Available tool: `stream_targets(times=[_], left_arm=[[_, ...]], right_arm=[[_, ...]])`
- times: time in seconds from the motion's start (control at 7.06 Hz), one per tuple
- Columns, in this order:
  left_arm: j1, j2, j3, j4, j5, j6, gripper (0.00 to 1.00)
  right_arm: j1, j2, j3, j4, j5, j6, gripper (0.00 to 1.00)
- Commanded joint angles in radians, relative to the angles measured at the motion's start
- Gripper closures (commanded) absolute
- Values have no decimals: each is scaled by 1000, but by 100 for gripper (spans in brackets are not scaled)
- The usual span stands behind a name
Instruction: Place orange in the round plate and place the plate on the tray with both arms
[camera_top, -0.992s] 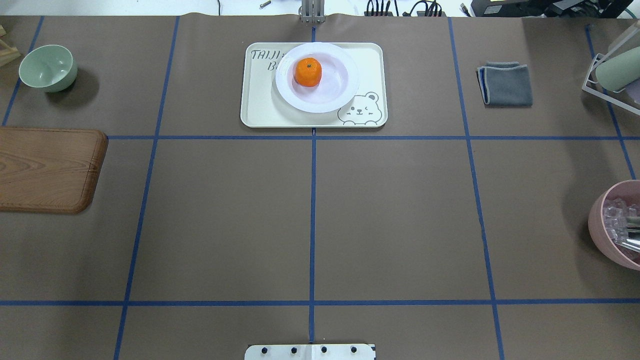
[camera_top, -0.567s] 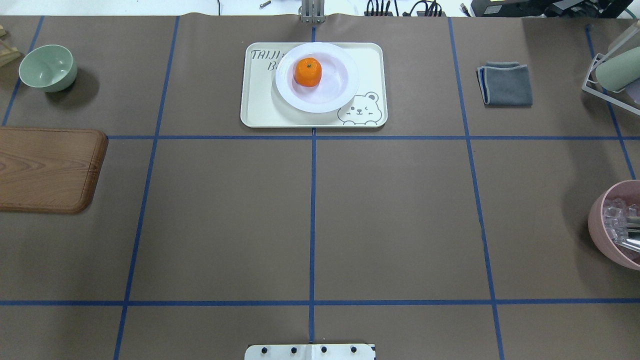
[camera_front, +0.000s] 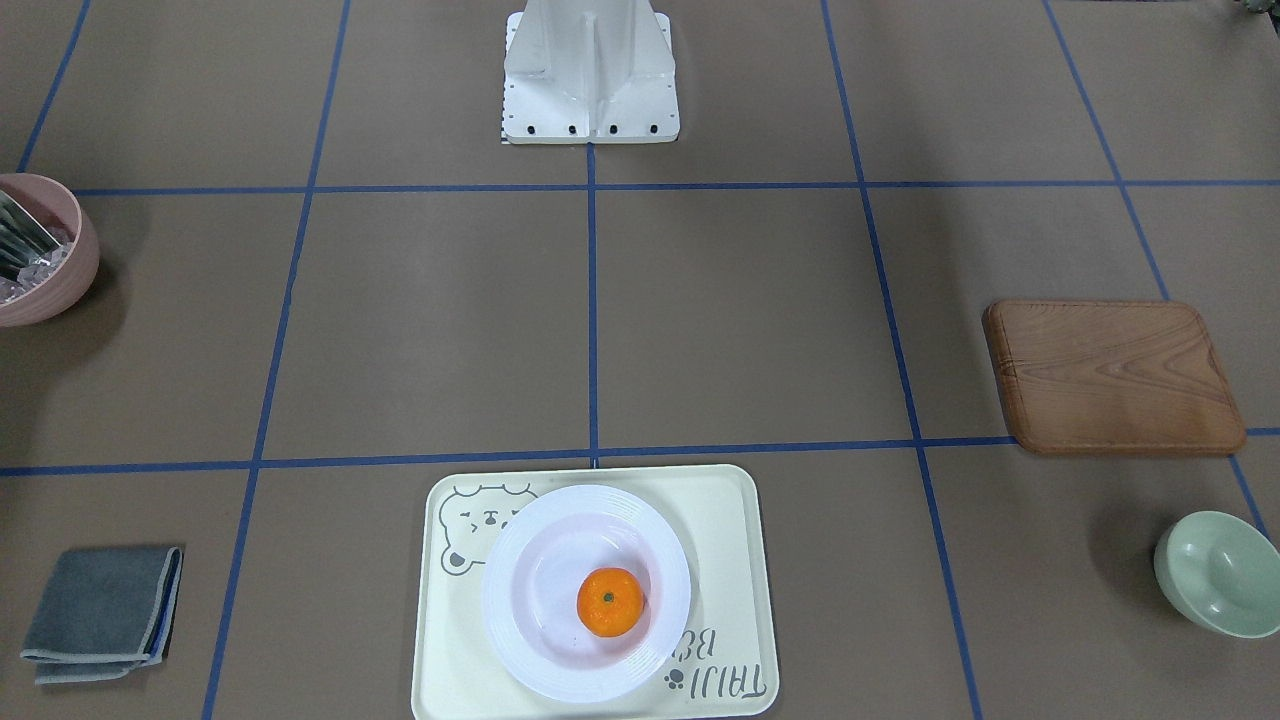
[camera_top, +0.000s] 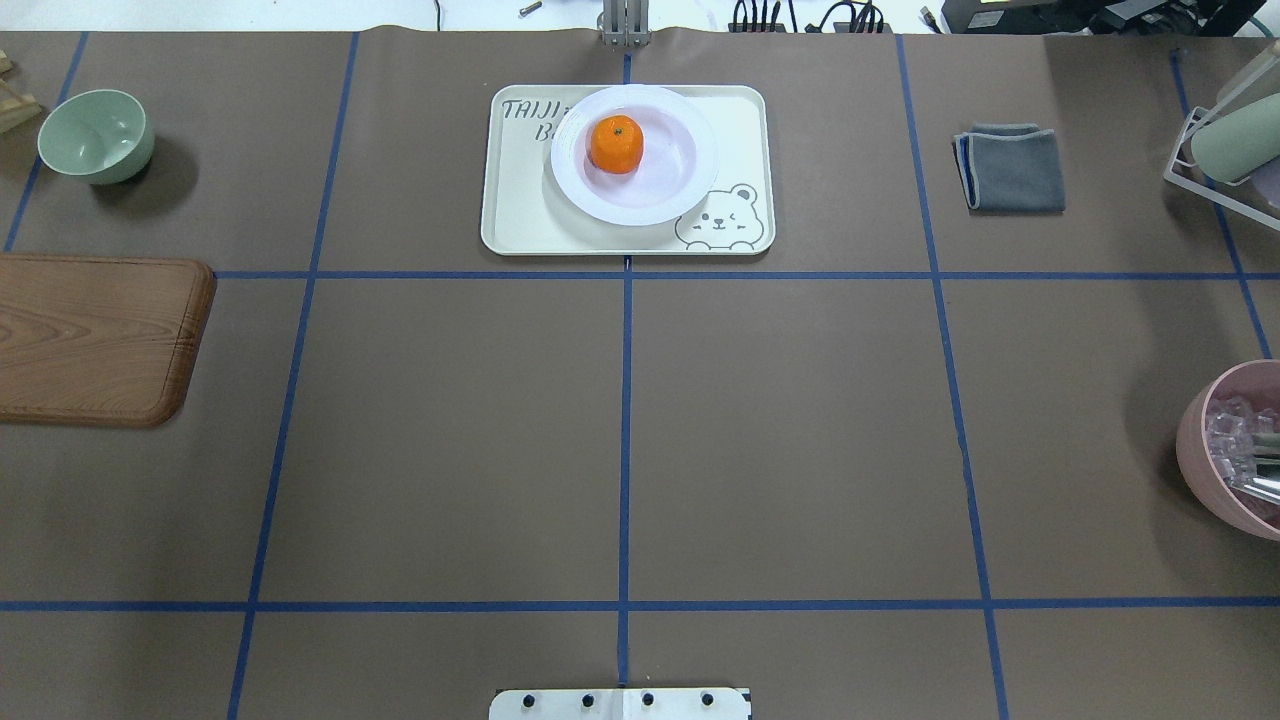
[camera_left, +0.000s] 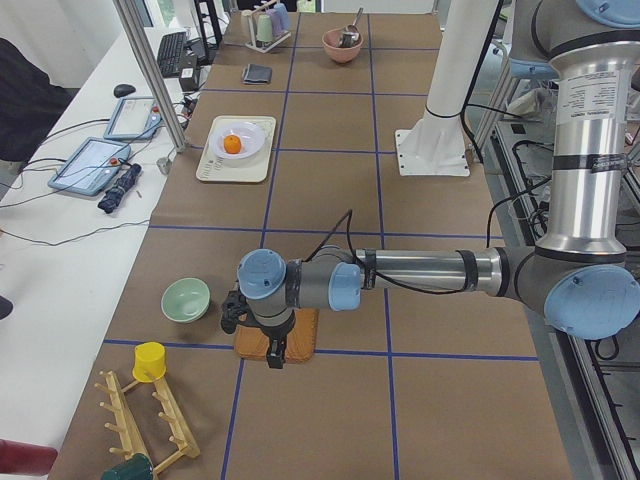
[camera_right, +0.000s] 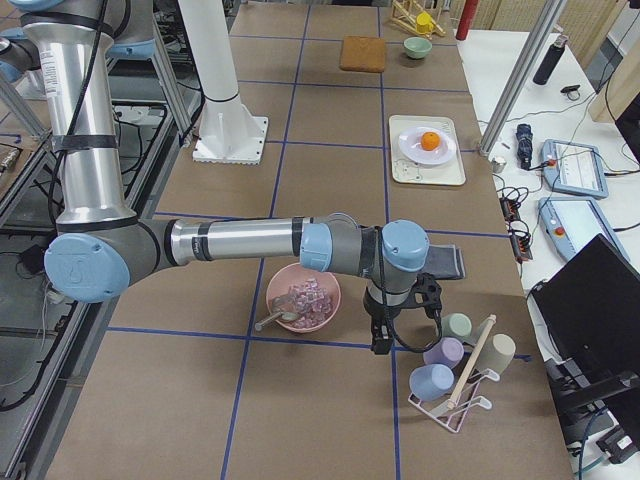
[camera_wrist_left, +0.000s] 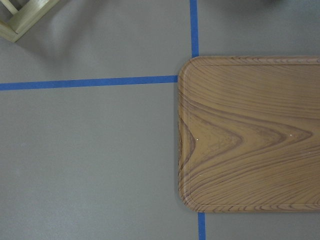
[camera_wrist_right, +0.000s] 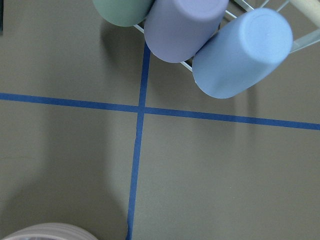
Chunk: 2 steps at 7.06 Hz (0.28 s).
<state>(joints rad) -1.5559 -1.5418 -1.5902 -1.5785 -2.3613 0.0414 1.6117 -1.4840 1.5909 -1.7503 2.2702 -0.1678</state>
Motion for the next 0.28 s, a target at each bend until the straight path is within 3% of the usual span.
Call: stream_targets(times=[0.0, 0.14], left_arm=[[0, -1, -1, 0, 1, 0, 1], [0, -1, -1, 0, 1, 0, 1]], right_arm=[[0, 1, 0, 0, 0, 1, 0], [0, -1, 1, 0, -1, -1, 0]])
